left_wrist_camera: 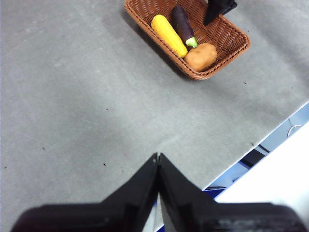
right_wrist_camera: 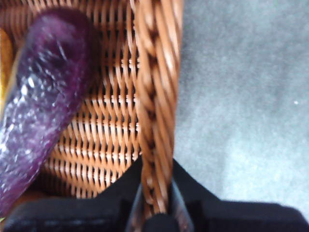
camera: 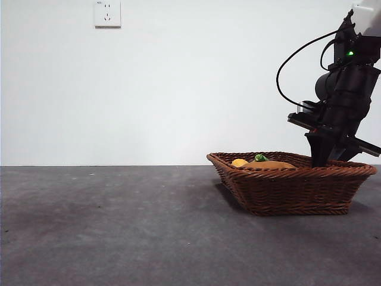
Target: Help me put the vegetables on the table into the basket
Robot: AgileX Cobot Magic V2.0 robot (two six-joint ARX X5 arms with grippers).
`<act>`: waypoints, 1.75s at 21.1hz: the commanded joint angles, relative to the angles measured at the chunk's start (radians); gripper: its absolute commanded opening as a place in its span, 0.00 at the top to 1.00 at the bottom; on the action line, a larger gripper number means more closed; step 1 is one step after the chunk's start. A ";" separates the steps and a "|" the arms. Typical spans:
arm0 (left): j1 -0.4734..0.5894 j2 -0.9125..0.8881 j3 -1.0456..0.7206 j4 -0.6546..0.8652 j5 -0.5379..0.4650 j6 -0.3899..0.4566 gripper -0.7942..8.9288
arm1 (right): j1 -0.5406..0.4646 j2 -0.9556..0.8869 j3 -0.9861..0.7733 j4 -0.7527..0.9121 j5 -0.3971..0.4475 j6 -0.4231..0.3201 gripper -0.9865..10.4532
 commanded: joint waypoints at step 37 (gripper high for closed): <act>-0.003 0.064 -0.010 0.004 0.095 -0.063 0.92 | 0.239 -1.330 -0.008 -0.274 0.328 0.195 0.91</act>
